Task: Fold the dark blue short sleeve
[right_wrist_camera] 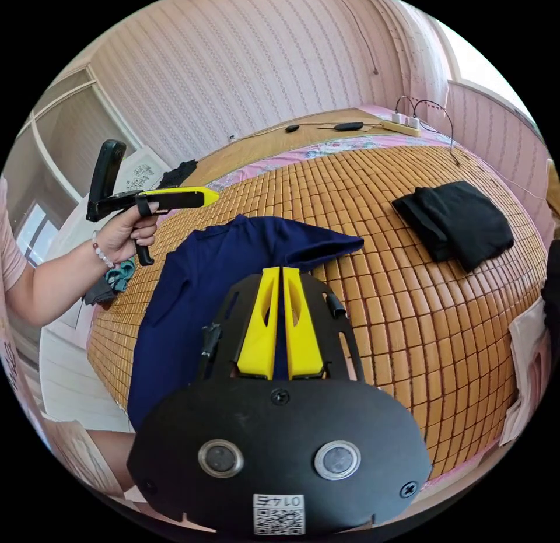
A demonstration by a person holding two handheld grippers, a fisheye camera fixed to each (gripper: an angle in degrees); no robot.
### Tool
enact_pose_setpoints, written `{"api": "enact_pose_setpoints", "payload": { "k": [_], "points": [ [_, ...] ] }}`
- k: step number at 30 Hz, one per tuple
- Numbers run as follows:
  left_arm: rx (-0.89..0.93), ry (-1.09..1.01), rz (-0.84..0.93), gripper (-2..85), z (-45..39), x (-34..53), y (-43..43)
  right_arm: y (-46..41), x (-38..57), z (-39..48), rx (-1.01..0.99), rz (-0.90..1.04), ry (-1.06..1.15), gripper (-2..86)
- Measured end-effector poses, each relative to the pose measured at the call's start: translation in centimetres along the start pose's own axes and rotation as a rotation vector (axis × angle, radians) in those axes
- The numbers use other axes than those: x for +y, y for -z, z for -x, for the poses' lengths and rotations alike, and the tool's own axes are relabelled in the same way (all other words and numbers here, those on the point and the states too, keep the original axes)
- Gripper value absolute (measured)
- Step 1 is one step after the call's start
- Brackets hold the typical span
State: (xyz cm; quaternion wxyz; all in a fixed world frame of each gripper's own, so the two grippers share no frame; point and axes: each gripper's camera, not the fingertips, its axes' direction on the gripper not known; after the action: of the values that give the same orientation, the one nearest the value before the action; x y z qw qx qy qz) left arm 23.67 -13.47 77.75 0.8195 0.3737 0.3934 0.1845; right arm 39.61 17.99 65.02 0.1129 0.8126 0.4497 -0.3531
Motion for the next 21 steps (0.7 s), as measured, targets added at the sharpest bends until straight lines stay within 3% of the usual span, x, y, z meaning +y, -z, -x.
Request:
{"api": "enact_pose_setpoints", "payload": {
  "k": [3,7,14,16,21],
  "points": [
    [0.086,0.036,0.095,-0.9,1.1,1.4,-3.0,-1.2,0.1,-1.4,0.046,0.065,-0.118,-0.1],
    [0.125,-0.063,0.092,-0.4,-1.7,-4.4,-7.3,-2.4,-0.2,-4.4,0.051,0.118,-0.301,0.3],
    [0.081,-0.277,0.189,5.4,-9.0,-14.9,-17.1,-3.4,-1.0,-5.5,0.043,0.160,-0.326,0.5],
    [0.108,-0.285,0.320,7.9,-10.4,-16.9,-20.7,-3.5,-1.2,-5.8,0.026,0.157,-0.338,0.5],
    [0.046,-0.295,0.369,0.2,-10.7,-19.0,-21.9,-3.8,-2.3,-6.4,0.018,0.168,-0.320,0.5]
  ]
}}
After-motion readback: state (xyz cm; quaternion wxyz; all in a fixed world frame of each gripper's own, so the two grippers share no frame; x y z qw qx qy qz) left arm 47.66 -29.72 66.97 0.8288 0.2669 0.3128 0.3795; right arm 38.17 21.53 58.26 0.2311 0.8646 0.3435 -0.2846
